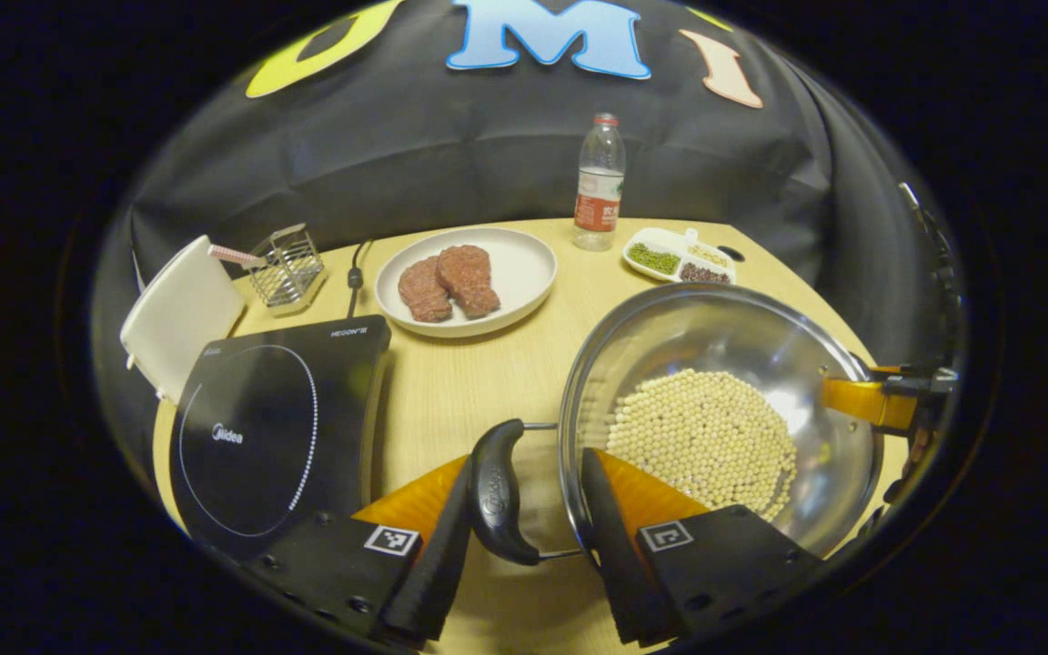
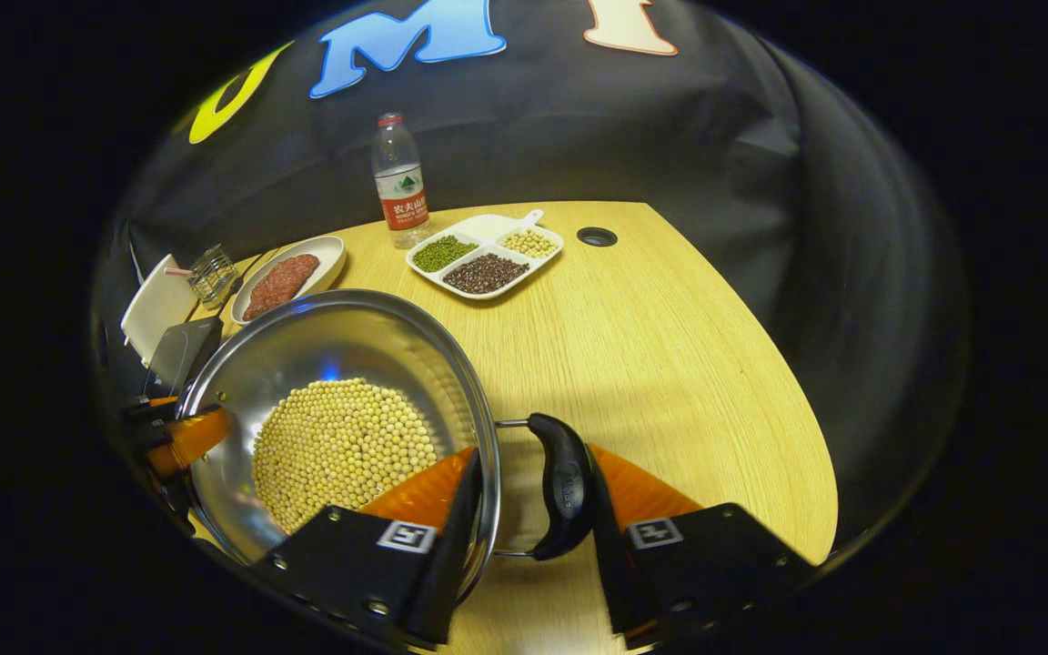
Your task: First push the handle of the pot to place it horizontally, then grasp the pot with both hands and set it on the induction cooktop.
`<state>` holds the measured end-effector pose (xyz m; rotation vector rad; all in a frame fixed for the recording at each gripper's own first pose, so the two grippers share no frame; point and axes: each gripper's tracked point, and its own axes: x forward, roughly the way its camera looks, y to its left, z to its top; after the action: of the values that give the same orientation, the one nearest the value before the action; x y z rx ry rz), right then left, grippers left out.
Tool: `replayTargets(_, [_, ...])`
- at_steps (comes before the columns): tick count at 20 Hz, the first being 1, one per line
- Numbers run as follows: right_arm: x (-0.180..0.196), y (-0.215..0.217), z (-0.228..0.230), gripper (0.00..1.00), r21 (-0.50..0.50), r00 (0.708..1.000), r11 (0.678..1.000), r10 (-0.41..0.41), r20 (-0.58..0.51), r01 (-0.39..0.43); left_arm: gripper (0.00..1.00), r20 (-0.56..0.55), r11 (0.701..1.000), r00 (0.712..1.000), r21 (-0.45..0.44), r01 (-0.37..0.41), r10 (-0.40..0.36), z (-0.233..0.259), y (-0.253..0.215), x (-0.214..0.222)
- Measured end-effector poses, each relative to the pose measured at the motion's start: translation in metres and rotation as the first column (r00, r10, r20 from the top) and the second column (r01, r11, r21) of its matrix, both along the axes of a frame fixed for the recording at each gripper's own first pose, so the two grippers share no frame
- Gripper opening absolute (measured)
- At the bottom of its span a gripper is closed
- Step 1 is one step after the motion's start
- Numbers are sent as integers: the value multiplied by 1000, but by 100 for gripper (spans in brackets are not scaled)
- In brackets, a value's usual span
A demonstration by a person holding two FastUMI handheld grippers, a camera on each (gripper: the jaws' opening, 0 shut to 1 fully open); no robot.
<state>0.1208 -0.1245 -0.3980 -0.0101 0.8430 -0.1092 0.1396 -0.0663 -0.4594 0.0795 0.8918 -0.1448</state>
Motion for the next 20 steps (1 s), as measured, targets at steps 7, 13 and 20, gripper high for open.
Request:
replayTargets(7, [0, 2, 4, 53, 19, 1000, 1000, -2, -5, 2, 68, -8, 1000, 1000, 9, -3, 3, 3, 0, 2])
replayTargets(13, [-10, 11, 14, 52, 36, 1000, 999, -6, -20, 7, 66, -14, 1000, 1000, 11, -1, 1, 15, 6, -4])
replayTargets(20, [-27, 26, 49, 52, 31, 1000, 999, -10, -22, 11, 65, -25, 1000, 1000, -11, -9, 9, 49, 19, -18])
